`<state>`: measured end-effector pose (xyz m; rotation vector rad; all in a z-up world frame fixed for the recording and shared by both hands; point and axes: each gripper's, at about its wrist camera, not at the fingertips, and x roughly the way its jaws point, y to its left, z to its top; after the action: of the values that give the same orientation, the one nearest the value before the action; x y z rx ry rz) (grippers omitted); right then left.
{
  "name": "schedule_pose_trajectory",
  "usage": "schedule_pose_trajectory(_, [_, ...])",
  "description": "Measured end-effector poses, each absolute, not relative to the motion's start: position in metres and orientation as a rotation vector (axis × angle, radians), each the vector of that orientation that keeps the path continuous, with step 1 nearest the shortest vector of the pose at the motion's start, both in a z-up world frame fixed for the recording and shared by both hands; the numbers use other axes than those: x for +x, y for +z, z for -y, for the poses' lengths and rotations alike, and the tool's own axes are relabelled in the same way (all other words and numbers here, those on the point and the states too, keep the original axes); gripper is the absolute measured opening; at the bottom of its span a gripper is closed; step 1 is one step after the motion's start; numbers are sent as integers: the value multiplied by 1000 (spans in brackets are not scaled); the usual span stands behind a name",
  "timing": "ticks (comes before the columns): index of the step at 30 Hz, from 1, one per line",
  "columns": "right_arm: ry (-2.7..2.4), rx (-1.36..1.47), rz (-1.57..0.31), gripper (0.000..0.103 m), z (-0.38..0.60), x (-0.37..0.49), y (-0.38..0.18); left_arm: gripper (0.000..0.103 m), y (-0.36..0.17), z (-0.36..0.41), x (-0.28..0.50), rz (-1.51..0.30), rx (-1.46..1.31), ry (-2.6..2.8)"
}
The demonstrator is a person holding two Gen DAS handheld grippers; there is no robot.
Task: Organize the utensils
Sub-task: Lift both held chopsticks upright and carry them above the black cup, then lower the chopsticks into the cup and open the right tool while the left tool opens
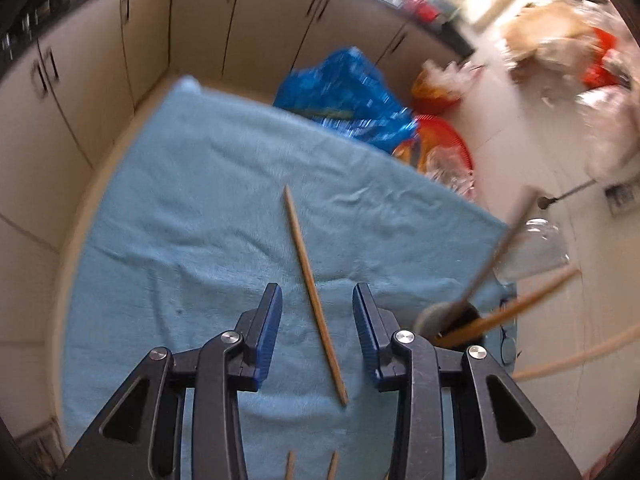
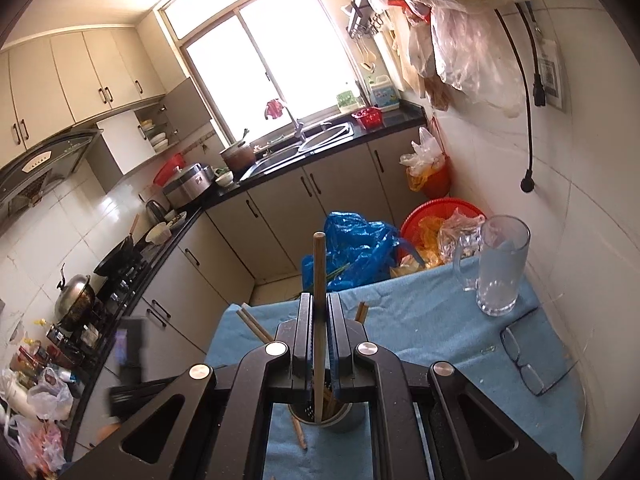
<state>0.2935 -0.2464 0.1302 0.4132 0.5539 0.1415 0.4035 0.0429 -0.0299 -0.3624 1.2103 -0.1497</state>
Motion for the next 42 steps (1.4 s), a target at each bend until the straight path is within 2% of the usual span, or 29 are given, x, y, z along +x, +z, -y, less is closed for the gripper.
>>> schedule_pose_trajectory(8, [147,431,-544,7,255,303,130,35,-111,-25,464,-1358,-322,-6])
schedule_pose_trajectory(11, [153,438,-548,7,257,302,128,35,-115,-13,473,-1344,-258,17])
schedule_pose_trajectory(12, [153,441,-548,7,258,302,128,32,-116,-9,476,-1349,-239,22])
schedule_pose_trajectory(13, [154,442,-547,7,257,301,128,24,-116,-5,477,-1349,-213,28])
schedule_pose_trajectory(14, [157,437,-548,7,257,301,128,8,-116,-1,478,-1352,-184,37])
schedule_pose_trajectory(19, [164,437,-553,7,256,302,127,6,-115,-5,464,-1312,-191,54])
schedule_pose_trajectory(23, [161,430,-544,7,254,304,128,6,-86,-23,443,-1230,-272,17])
schedule_pose_trajectory(35, [123,423,-561,7,249,314,109,6,77,-37,352,-843,-264,-115])
schedule_pose_trajectory(42, [107,401,-593,7,239,319,91,6,132,-32,337,-728,-228,-146])
